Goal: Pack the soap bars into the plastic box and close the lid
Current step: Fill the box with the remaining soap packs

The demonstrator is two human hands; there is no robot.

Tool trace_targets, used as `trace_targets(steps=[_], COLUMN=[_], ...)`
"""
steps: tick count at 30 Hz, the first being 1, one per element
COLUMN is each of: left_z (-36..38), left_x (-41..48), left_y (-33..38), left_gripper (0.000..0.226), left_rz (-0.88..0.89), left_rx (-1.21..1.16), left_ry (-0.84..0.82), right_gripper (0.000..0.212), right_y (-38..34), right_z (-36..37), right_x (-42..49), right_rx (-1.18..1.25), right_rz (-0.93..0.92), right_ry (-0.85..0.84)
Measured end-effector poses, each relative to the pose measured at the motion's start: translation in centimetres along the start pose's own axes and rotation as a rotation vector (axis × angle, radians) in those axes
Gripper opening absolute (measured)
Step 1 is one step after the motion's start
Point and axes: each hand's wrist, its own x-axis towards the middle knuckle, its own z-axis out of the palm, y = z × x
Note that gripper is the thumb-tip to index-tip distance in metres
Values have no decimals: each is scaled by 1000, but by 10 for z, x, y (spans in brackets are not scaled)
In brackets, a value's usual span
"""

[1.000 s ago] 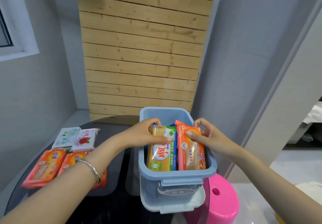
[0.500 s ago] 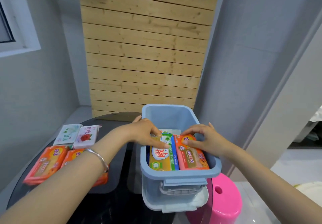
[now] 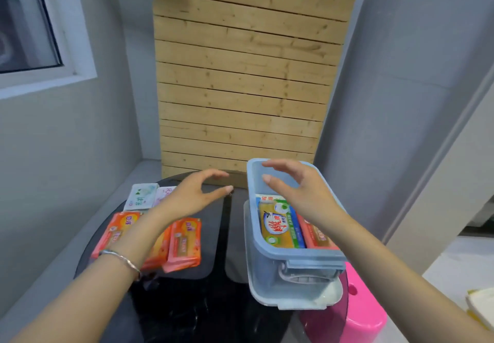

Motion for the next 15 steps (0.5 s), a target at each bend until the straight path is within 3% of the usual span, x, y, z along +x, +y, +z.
trace_targets(steps=[3, 6, 11, 15], left_z=[-30, -53, -62, -52], left_x=[-21, -41, -71, -79], left_y=[-31, -67, -115, -185], left_gripper=[35, 47, 62, 95], left_rz=[-115, -268, -450, -735], left_rx=[-20, 52, 44, 132], left_ry=[4, 57, 182, 222], right_gripper=[28, 37, 67, 85], right_y=[-25, -34, -10, 25], right_z=[47, 91, 161, 196], right_x=[9, 18, 17, 9], right_rx=[136, 215, 119, 93], right_rz=[17, 118, 452, 713], right_ry=[-84, -136, -270, -287])
